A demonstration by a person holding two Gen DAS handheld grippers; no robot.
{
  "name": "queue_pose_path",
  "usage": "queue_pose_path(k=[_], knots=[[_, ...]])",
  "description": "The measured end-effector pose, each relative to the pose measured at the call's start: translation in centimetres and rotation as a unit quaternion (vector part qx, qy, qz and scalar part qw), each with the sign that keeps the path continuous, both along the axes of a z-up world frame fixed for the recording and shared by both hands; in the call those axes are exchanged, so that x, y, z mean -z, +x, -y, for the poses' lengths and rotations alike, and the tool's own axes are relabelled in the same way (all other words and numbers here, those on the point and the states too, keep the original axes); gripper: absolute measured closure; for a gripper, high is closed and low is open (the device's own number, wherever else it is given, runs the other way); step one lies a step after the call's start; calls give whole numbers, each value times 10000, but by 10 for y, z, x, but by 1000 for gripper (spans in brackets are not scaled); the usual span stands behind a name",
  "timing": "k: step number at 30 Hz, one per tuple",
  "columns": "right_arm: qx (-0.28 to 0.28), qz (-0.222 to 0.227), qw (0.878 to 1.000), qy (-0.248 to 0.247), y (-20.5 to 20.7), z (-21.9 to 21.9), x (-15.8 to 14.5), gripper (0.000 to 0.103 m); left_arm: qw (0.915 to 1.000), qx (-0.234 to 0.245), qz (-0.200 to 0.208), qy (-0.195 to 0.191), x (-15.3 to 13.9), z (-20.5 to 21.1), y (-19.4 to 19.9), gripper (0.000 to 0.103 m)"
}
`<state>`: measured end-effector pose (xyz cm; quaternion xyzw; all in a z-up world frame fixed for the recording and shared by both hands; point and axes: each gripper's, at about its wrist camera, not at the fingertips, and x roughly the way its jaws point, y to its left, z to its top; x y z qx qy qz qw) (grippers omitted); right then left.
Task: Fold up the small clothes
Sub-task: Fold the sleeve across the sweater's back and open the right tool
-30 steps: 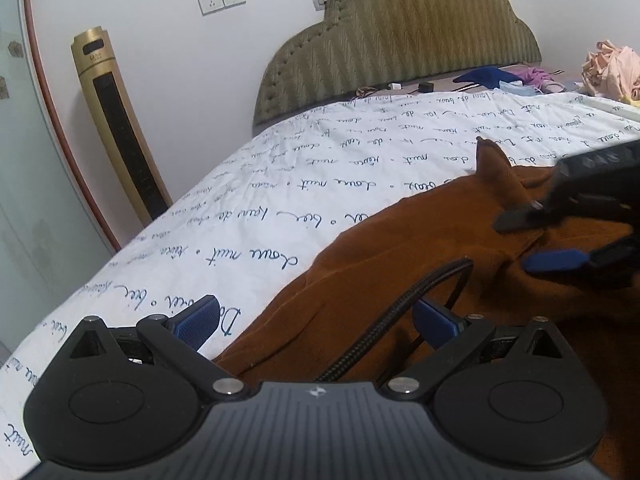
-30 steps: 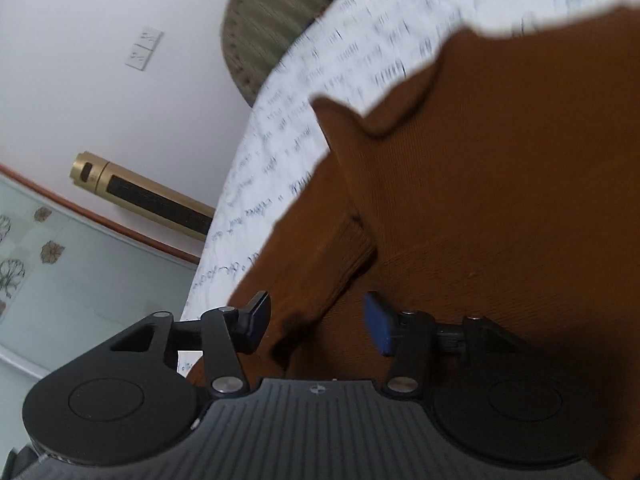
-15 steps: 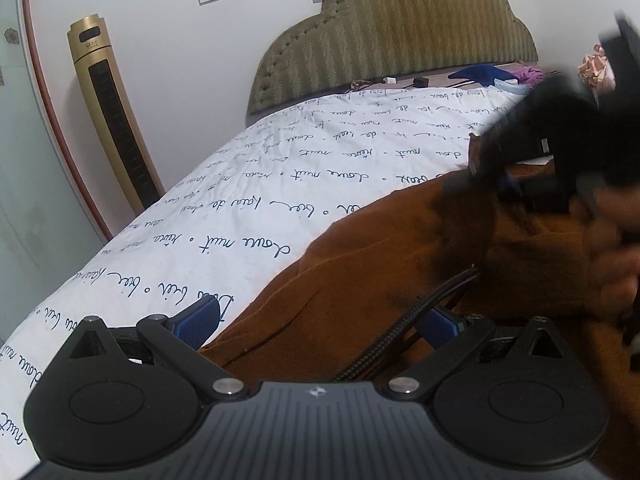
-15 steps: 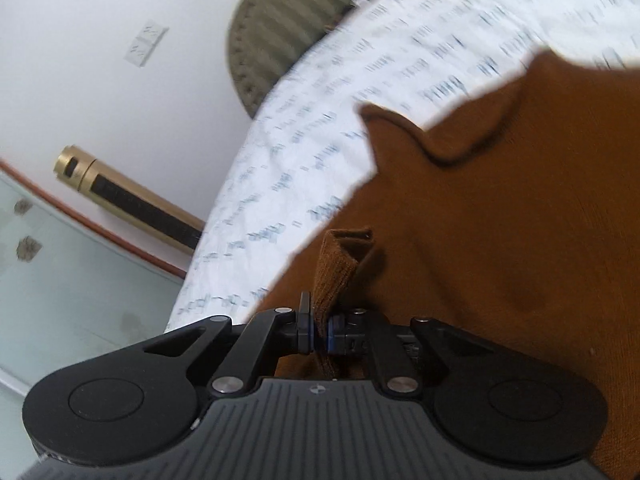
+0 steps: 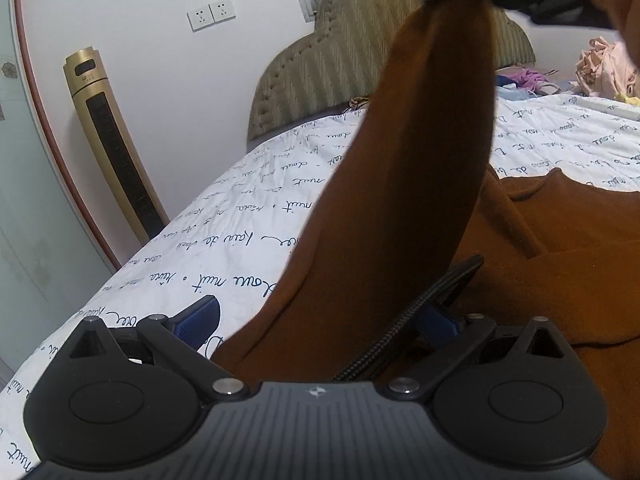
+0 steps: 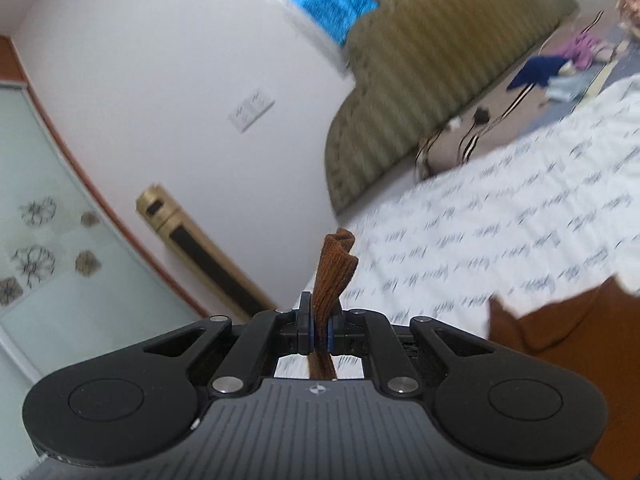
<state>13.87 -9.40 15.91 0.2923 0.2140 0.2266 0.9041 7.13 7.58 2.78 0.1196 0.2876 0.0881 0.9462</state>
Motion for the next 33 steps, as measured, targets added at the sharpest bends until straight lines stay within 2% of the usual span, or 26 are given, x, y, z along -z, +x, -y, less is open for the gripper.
queue_pose_path(k=[7, 12, 16, 21, 28, 33], knots=[[656, 203, 9976, -126, 2, 47, -4, 91, 9999, 25, -146, -58, 5, -2, 5, 0], [1154, 243, 9923, -387, -5, 80, 8, 91, 9997, -101, -162, -143, 6, -18, 4, 0], [1379, 82, 9899, -325, -15, 111, 31, 91, 9992, -316, -165, -170, 6, -36, 7, 0], [1683, -214, 9850, -298, -28, 147, 67, 91, 9977, -459, -234, -443, 5, -58, 12, 0], [1965, -658, 9779, -281, -50, 183, 117, 91, 9975, -77, -364, -595, 14, -67, 3, 0], [2118, -880, 9731, -202, -68, 204, 143, 91, 9978, -87, -396, -528, 15, -75, -2, 0]])
